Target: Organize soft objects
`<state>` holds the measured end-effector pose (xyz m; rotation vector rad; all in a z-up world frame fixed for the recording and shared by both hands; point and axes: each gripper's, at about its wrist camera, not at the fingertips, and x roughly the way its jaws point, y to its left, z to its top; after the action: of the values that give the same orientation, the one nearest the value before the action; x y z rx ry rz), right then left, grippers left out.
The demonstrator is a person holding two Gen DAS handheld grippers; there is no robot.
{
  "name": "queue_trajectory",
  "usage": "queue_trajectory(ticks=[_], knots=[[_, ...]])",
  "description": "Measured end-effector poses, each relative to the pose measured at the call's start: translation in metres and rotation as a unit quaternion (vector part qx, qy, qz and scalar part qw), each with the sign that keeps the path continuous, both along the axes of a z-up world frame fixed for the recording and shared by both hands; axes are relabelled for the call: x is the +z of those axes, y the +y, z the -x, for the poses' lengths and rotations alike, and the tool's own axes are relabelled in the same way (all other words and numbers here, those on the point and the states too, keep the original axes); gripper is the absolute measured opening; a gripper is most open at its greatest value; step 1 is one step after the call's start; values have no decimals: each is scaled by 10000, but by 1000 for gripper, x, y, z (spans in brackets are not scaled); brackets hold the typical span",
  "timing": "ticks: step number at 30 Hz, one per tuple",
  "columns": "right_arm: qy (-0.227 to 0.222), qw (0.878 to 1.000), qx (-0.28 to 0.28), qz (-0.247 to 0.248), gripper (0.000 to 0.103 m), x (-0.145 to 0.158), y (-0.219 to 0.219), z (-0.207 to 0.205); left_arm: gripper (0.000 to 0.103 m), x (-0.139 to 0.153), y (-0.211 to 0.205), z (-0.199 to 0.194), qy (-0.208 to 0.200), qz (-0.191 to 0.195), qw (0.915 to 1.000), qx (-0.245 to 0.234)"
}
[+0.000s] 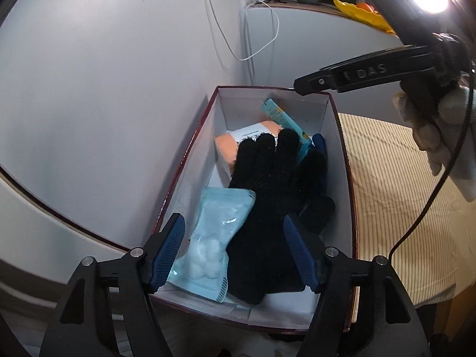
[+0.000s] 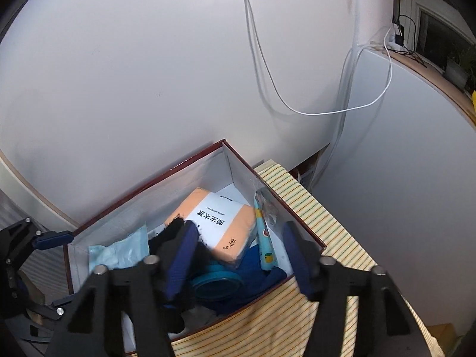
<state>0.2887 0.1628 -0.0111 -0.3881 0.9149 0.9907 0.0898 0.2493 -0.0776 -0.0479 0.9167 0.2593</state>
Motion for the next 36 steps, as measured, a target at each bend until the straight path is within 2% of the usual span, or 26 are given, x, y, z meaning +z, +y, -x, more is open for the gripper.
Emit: queue_trajectory(ticks=[14,21,25,28,32,36], knots=[[19,10000,-25,17,62,2,-15,9,69,11,-9,11,-262,-103,9995,145],[8,10000,-25,-26,62,6,-26,22,69,15,-13,17,-398,-28,9990,197],[-329,9995,1,21,62,12,-37,41,69,18,-17,26,-542,67,9981,286],[-421,9991,8,-101,62,17,-51,57,69,21,-22,33,-668,81,9970,372],[-546,9980,-46,-307,69,24,-70,82,69,27,-32,48,-915,162,9943,513],[-721,9961,-115,-504,70,35,-89,109,69,37,-45,64,-1125,9,9914,671]])
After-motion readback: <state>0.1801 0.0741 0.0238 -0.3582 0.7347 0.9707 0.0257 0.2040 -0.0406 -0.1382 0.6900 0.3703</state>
